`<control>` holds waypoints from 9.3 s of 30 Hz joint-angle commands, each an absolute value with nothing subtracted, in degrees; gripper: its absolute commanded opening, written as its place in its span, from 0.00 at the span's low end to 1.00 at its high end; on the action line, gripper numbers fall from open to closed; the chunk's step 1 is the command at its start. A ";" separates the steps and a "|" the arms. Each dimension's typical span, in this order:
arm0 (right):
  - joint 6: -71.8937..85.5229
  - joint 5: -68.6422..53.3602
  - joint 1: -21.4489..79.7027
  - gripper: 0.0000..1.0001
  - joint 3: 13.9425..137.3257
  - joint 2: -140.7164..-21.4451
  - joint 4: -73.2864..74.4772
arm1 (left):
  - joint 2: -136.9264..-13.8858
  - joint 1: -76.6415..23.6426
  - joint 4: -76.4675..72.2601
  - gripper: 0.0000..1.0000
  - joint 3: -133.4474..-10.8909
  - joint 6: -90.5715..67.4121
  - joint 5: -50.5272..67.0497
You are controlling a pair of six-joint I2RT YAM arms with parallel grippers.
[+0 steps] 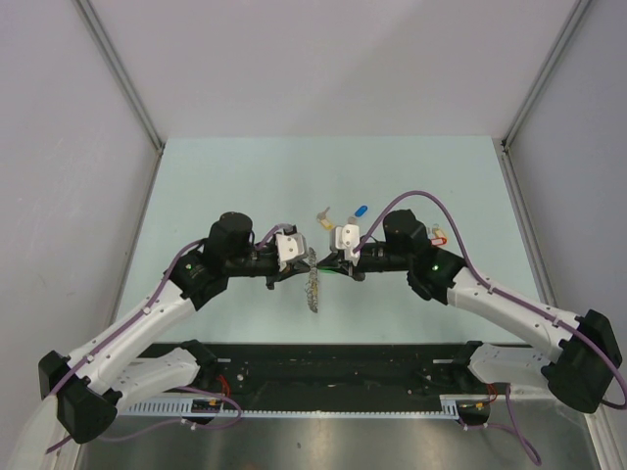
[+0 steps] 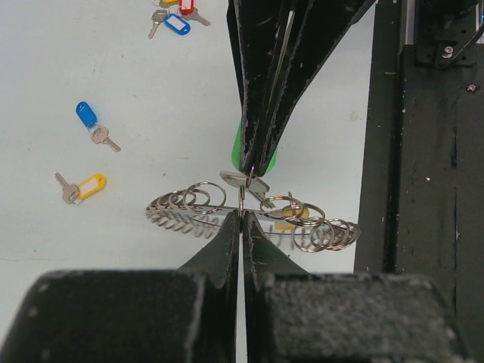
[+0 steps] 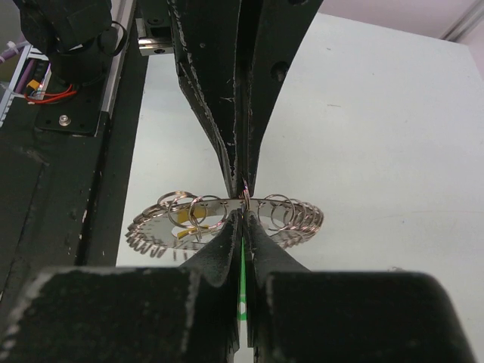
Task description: Put the keys on the keyring
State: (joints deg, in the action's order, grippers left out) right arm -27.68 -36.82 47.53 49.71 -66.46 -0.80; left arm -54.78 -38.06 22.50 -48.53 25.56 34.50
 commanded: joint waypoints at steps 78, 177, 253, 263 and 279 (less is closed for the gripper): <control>-28.39 -37.88 48.96 0.00 55.55 -68.11 3.25 | -54.32 -37.71 22.06 0.00 -51.33 27.60 36.65; -25.58 -28.48 53.26 0.00 57.66 -66.18 18.46 | -54.40 -39.55 17.67 0.00 -45.53 26.81 45.44; -23.82 -31.64 51.33 0.00 57.66 -67.50 16.79 | -55.11 -39.55 17.75 0.00 -45.70 26.63 45.00; -23.64 -32.69 51.42 0.00 57.57 -68.03 16.44 | -55.37 -39.55 17.58 0.00 -45.62 26.37 45.88; -21.27 -33.75 52.38 0.00 57.57 -69.34 13.36 | -55.99 -39.90 17.40 0.00 -46.32 25.23 46.32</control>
State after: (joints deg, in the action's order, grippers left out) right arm -22.72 -31.86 51.37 57.43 -68.49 18.20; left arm -56.36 -39.31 21.39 -45.08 24.95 42.28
